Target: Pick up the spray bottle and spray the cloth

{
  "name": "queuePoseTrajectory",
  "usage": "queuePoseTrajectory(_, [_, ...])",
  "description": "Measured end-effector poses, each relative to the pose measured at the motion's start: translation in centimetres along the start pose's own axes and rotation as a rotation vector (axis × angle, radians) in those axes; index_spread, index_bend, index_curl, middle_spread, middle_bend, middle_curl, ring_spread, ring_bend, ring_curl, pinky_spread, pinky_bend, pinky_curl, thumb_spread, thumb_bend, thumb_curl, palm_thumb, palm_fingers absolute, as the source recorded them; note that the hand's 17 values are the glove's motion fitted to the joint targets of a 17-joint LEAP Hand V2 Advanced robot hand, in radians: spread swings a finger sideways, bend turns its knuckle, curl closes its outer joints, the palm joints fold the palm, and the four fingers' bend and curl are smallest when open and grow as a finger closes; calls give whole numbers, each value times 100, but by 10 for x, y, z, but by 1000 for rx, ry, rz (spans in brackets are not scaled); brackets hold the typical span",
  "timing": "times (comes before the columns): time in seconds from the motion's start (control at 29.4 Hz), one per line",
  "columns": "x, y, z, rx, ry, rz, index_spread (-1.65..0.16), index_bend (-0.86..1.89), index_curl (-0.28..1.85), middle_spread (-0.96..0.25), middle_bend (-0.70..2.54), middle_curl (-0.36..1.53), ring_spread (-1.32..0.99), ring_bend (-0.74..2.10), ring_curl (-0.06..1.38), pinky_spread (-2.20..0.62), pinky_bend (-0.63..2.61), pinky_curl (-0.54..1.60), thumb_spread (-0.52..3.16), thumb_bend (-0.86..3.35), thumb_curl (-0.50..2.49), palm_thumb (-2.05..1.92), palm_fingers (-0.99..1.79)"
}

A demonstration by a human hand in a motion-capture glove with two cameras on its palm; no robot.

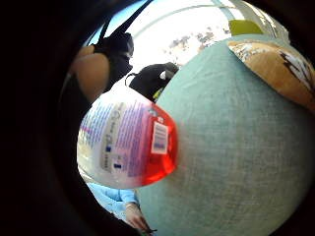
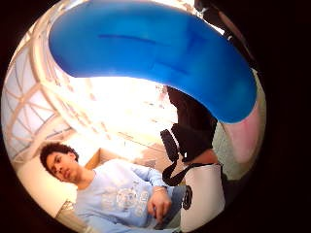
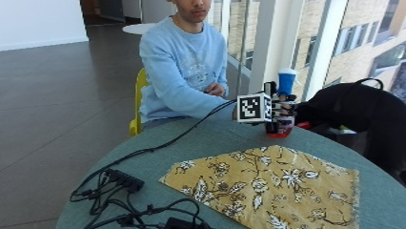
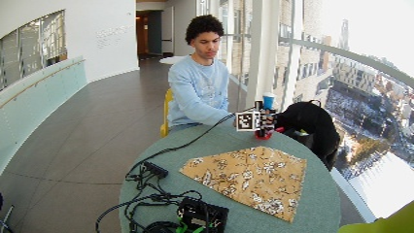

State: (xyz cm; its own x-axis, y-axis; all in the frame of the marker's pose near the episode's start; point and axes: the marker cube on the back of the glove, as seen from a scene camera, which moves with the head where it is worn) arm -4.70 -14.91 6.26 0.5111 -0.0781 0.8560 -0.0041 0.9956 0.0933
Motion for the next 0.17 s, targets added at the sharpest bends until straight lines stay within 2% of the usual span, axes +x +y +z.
queuePoseTrajectory(0.17, [-1,7,3,2,4,18,-33,3,21,-10,34,47,-8,45,38,17,26,37,93,-4,51,73,66])
